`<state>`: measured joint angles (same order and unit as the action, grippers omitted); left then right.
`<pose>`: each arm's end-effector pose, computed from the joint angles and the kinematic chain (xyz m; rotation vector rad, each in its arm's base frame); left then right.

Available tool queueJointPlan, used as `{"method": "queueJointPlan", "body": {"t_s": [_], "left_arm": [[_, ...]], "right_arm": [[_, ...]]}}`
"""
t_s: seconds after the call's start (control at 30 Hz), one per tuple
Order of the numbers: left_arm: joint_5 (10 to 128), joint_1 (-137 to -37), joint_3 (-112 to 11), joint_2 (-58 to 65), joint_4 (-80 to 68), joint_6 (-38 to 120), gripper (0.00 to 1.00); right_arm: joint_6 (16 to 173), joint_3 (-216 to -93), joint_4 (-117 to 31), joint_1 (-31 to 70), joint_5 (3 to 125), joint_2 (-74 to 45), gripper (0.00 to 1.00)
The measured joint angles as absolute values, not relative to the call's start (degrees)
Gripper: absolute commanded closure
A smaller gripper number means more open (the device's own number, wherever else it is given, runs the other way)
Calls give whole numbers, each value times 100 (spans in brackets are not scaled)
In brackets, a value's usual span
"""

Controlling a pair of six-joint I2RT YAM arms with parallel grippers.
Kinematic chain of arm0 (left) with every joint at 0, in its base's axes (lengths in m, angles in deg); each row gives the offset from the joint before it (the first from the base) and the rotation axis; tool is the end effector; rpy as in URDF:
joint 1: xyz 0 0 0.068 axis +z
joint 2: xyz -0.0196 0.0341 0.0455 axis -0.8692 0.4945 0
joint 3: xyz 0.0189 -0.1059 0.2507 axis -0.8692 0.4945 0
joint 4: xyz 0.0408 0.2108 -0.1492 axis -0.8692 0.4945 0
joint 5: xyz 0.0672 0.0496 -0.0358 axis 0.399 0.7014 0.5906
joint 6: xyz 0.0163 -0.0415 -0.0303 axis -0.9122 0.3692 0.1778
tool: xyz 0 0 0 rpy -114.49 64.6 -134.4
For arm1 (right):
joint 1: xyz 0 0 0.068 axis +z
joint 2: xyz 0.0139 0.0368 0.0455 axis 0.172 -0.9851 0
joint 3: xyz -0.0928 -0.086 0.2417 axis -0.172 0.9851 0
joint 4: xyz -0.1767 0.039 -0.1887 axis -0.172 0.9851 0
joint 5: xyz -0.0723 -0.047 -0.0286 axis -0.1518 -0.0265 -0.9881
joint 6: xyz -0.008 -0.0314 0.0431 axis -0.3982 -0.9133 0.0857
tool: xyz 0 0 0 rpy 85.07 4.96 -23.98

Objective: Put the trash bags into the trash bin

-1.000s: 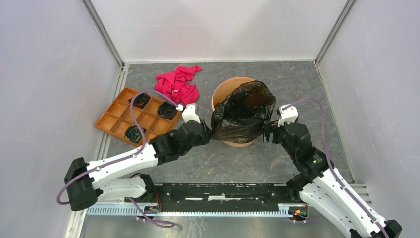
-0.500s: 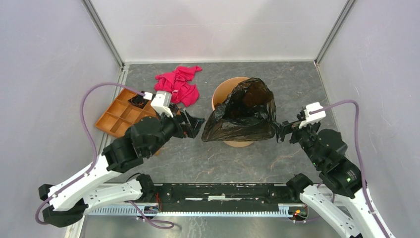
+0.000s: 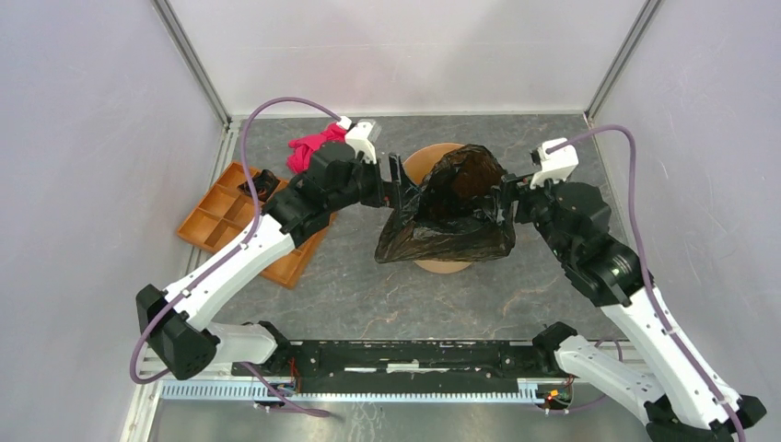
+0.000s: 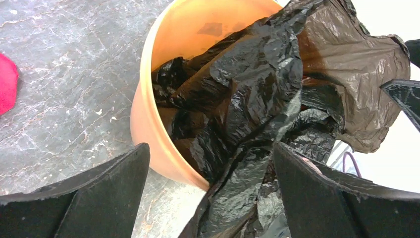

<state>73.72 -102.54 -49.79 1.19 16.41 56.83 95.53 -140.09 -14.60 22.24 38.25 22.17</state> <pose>0.2140 -0.1967 0.3794 0.3114 2.0229 -0.8423 0.1352 0.0720 0.4035 -0.1487 1.7694 0.2270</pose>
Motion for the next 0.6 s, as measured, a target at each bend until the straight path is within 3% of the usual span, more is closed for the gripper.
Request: {"method": "queueJointPlan", "body": {"t_s": [0.13, 0.23, 0.5, 0.6], "left_arm": [[6948, -10004, -4944, 170, 1485, 5685, 6], [6679, -9998, -4944, 178, 1267, 5692, 19], [6454, -9998, -4946, 430, 1059, 5707, 26], [6345, -9998, -4946, 587, 1053, 5705, 36]], "right_arm": [[9523, -14009, -1656, 2224, 3844, 1911, 38], [9409, -13987, -1886, 2211, 3814, 1786, 57], [9158, -13675, -2695, 1881, 4179, 1620, 89], [9075, -13666, -2896, 1739, 4434, 1476, 99]]}}
